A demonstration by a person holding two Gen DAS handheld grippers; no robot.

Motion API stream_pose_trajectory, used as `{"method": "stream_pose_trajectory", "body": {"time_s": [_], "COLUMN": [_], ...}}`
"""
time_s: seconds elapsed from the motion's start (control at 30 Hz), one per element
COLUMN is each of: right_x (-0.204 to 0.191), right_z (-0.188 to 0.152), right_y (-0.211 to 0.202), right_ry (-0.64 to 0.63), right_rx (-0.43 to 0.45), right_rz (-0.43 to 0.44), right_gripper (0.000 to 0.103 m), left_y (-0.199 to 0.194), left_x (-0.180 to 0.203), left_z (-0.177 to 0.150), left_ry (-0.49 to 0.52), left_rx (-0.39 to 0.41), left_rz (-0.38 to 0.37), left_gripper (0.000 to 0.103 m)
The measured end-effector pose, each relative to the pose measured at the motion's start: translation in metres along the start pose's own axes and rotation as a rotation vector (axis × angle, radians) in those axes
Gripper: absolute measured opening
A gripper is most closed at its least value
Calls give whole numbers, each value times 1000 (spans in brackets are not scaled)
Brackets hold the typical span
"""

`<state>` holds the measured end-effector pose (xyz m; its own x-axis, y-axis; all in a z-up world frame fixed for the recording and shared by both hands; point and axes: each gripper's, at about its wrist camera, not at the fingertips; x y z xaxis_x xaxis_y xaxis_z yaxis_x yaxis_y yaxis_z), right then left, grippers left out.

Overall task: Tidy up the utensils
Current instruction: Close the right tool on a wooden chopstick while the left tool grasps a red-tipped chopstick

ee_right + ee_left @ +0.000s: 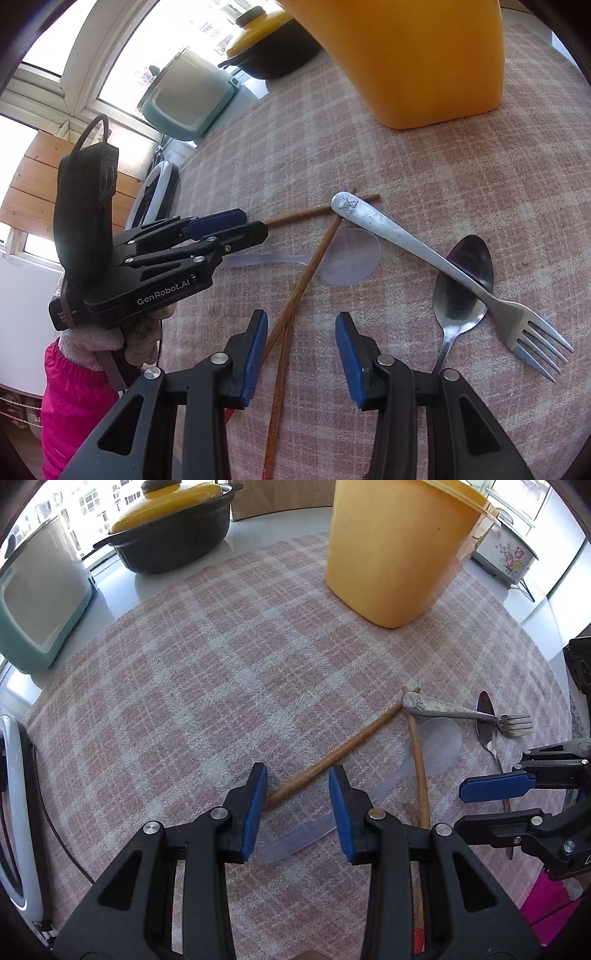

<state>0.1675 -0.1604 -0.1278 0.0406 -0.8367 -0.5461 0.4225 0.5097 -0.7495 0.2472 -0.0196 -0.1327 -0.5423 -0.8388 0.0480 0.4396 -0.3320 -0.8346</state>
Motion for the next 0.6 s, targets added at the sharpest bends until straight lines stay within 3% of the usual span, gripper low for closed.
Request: {"method": "stream_pose_trajectory", "body": {"time_s": [0.23, 0.37, 0.6], "right_x": [-2, -7, -17], "right_z": [1, 2, 6], "right_y": [10, 16, 25], "right_ry": [17, 21, -3], "right_rx": [-14, -25, -24], "right_rz": [-9, -8, -63], "right_gripper": [40, 40, 35], "left_y": [2, 0, -7], "left_x": [8, 4, -1], "left_z": [-1, -3, -10], "left_ry": [53, 22, 1], "left_rx": [-4, 6, 15], "left_rz": [36, 36, 42], "left_gripper": [33, 21, 14]}}
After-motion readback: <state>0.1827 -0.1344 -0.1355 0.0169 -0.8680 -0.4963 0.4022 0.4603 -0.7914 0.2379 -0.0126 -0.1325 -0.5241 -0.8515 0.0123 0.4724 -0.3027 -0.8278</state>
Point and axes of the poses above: each gripper's, at about its wrist camera, not at the fingertips, and y roughly the way its jaws point, x to its right, z to its top, and after that the axes turned 12 degrees about x, right-handed
